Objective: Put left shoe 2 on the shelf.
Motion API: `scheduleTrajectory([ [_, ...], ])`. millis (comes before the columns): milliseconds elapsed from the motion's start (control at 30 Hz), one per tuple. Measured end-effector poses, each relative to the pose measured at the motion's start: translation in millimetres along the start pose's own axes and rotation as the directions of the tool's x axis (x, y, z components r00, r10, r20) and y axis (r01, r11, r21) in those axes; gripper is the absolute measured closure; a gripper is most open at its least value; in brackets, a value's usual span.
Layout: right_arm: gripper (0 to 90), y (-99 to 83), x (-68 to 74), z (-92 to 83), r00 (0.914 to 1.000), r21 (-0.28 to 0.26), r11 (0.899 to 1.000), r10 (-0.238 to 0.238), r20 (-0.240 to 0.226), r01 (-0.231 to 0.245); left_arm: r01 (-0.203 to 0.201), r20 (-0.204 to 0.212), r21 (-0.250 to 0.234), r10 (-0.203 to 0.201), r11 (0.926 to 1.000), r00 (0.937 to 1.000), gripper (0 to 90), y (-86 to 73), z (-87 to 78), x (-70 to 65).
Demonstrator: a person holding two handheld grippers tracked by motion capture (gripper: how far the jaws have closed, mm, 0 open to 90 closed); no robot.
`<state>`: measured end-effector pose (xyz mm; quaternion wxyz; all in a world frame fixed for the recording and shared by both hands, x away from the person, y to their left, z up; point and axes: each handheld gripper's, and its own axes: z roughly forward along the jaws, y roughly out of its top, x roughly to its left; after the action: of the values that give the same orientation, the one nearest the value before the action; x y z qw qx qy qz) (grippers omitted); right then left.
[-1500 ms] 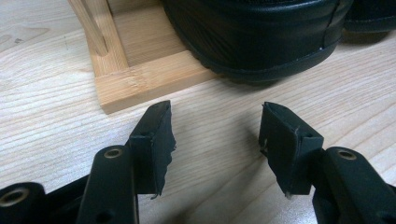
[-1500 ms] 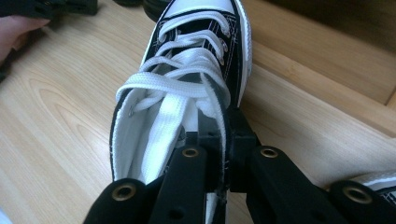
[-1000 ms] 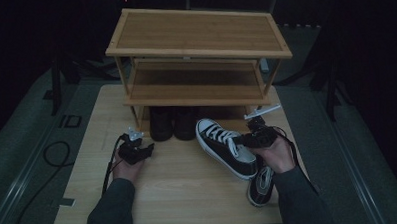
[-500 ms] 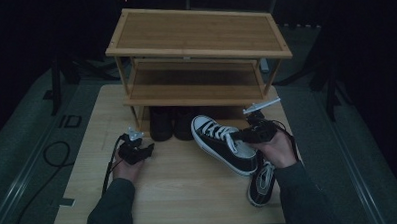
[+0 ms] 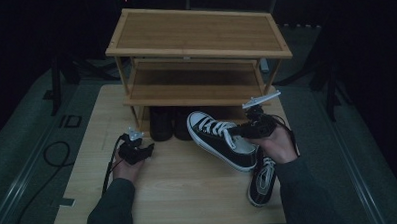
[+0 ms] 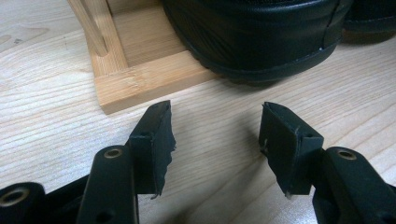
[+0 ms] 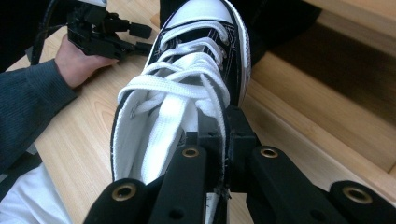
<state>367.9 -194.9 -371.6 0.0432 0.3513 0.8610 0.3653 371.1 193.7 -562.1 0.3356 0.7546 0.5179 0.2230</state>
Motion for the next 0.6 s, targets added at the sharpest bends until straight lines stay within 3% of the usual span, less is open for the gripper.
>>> scheduleTrajectory([
  [433, 87.8, 15.4, 6.5, -3.8, 0.9973, -0.031, 0.998, -0.049, -0.055, 0.047, 0.0, -0.001, -0.001, 0.0, 1.0, 1.0, 44.9, 0.1, 0.1, 0.0],
  [600, 87.8, 21.0, 8.5, -5.7, 0.9954, -0.051, 0.998, -0.046, -0.084, 0.042, 0.0, -0.001, -0.001, 0.0, 1.0, 1.0, 44.9, 0.1, 0.1, 0.0],
])
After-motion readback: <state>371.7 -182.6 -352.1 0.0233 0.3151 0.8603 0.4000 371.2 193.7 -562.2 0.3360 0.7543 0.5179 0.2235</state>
